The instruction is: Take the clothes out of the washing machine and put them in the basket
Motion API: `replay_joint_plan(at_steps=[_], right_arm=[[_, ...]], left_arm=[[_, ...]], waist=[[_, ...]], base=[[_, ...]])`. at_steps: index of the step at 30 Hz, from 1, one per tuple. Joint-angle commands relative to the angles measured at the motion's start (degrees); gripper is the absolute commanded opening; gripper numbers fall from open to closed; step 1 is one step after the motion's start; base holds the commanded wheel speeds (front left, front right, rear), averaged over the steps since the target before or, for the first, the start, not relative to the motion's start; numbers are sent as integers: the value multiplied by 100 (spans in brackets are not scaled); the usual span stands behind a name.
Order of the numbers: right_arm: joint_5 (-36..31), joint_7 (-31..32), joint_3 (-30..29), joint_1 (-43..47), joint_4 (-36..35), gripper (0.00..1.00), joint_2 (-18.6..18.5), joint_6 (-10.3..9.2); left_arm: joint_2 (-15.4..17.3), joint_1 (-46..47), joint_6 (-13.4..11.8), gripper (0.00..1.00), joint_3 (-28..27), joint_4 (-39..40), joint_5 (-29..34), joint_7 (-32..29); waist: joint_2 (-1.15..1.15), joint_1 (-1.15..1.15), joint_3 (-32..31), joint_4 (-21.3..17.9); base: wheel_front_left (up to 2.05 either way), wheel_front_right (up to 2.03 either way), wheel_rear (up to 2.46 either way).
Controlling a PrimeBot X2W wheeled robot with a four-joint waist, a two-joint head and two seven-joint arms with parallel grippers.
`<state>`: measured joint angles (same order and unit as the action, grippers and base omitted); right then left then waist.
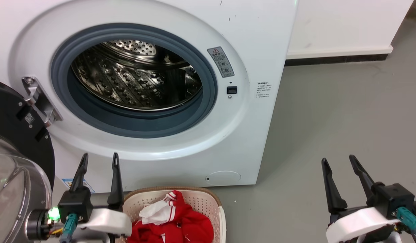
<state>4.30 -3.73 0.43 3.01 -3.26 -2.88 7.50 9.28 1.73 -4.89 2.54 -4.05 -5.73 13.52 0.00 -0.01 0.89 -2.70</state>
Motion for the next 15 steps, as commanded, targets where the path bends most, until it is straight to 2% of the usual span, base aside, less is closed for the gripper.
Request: replay_joint_plan(at_steps=[1, 15], right_arm=[[-31, 6, -7, 93, -5, 100, 1, -2], [-130, 45, -38, 308, -78, 100, 1, -2]], left_arm=[[45, -126, -32, 100, -7, 42, 10, -28], [123, -629, -125, 100, 28, 449, -41, -435]], waist=[[0, 1, -57, 4], [0, 1, -270, 86]], base=[[0, 0, 0], [0, 0, 0]])
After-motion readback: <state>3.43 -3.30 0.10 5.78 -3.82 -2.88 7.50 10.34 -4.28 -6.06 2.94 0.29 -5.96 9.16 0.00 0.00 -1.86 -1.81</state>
